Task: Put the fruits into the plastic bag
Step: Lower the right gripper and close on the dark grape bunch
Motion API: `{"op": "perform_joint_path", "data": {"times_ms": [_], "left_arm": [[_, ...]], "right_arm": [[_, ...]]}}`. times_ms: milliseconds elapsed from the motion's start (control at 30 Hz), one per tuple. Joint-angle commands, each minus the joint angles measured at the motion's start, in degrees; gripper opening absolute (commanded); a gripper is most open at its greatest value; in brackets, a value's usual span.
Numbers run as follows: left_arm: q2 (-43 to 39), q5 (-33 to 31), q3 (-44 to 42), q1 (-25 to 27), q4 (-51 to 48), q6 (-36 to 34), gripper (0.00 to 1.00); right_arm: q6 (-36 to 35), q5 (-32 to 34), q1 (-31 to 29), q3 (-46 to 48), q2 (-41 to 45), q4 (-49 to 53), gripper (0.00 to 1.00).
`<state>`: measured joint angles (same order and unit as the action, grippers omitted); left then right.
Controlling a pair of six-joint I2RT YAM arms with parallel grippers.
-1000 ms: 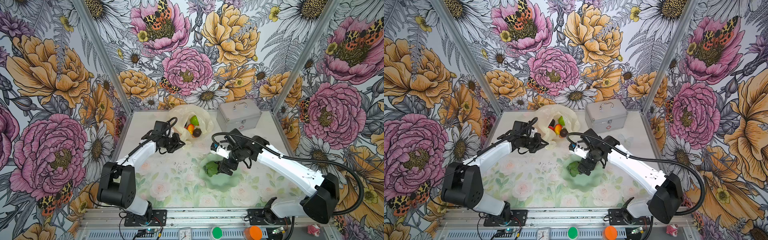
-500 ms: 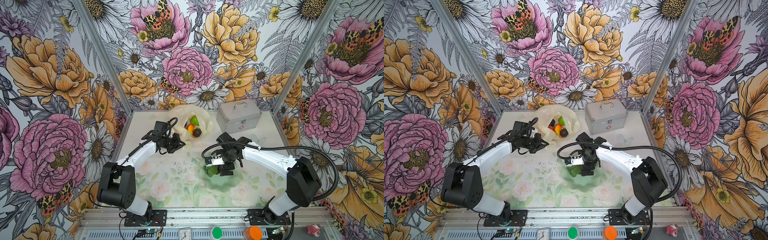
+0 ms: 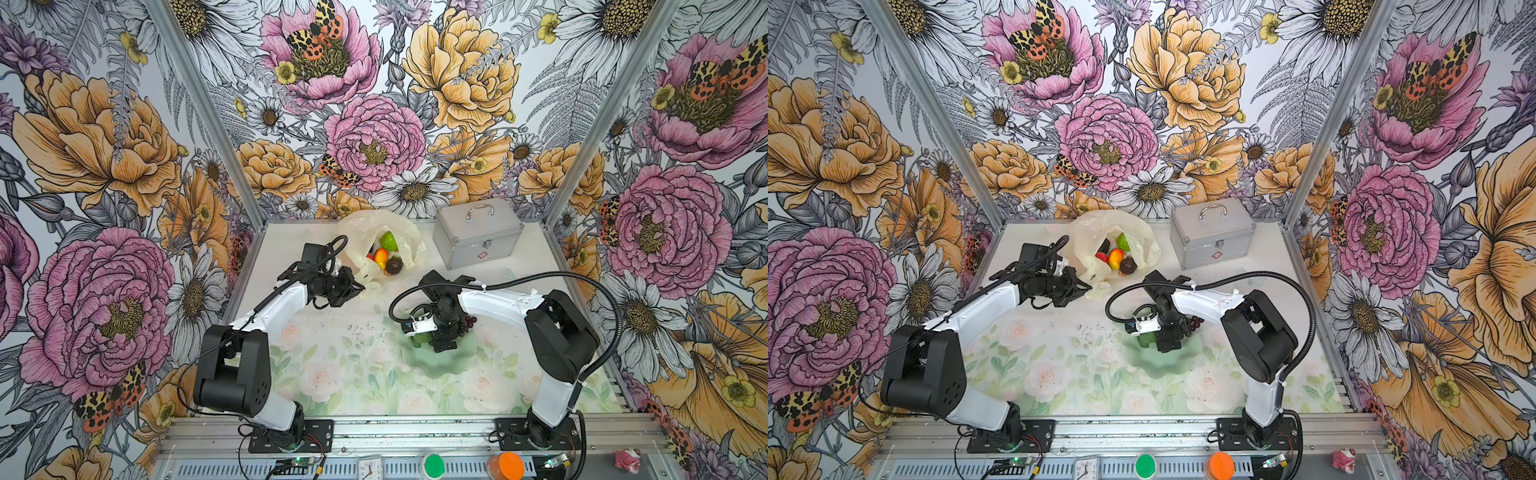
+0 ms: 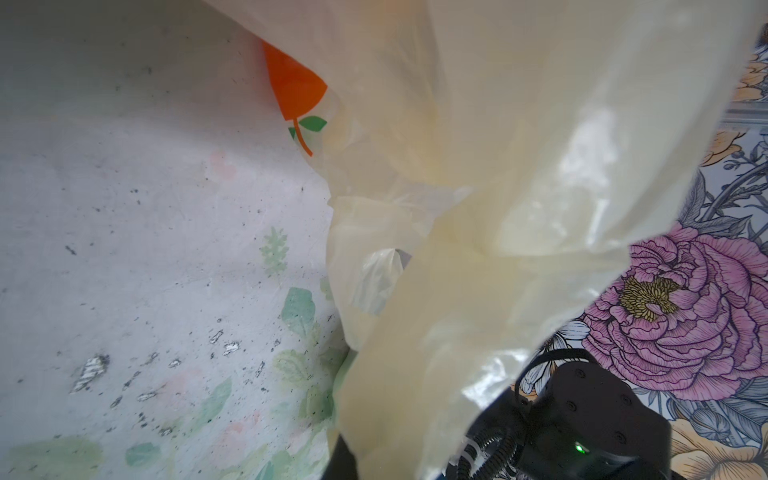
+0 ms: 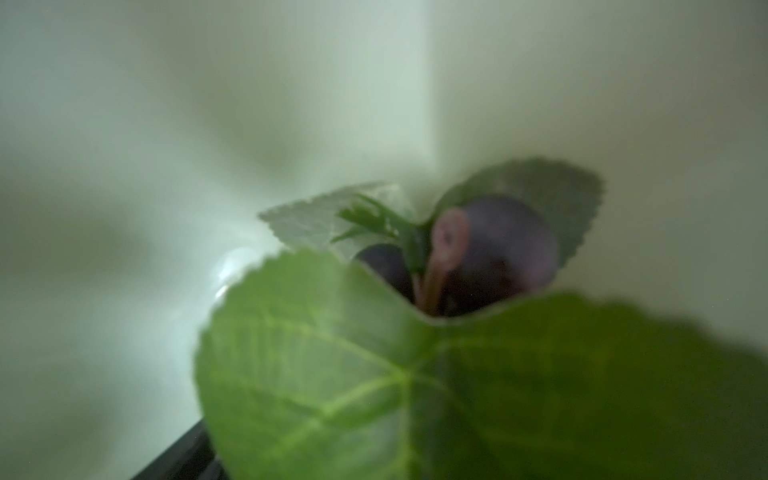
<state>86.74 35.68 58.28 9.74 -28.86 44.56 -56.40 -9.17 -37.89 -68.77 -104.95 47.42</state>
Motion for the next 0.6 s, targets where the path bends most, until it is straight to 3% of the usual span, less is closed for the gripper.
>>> {"op": "perform_joint_path", "data": {"times_ms": [0,67,233,400,567], "left_arm": [[-1.2,1.8,-1.3,-1.0,0.9,-1.2,0.00],[-1.1,2.0,-1.7,-1.3,0.9,-1.5,0.00],[-0.6,2.6,-1.9,-1.8,0.8,-2.2,0.00],[-0.1,3.0,-1.4,-1.9,0.9,-2.5,0.00],[-0.3,2.8,-1.2,-1.6,0.9,-2.5,0.00]], "right_arm": [[1.4,0.6,0.0,-1.1,-1.0,-1.5,0.93],[2.4,0.4,-0.4,-1.8,-1.0,-1.5,0.86],[5.1,0.0,-1.1,-2.6,-0.3,-1.5,0.56],[6.4,-3.1,-1.1,-2.3,2.2,-1.5,0.45],[9.5,-10.7,0.7,-2.5,4.6,-1.5,0.34]]}}
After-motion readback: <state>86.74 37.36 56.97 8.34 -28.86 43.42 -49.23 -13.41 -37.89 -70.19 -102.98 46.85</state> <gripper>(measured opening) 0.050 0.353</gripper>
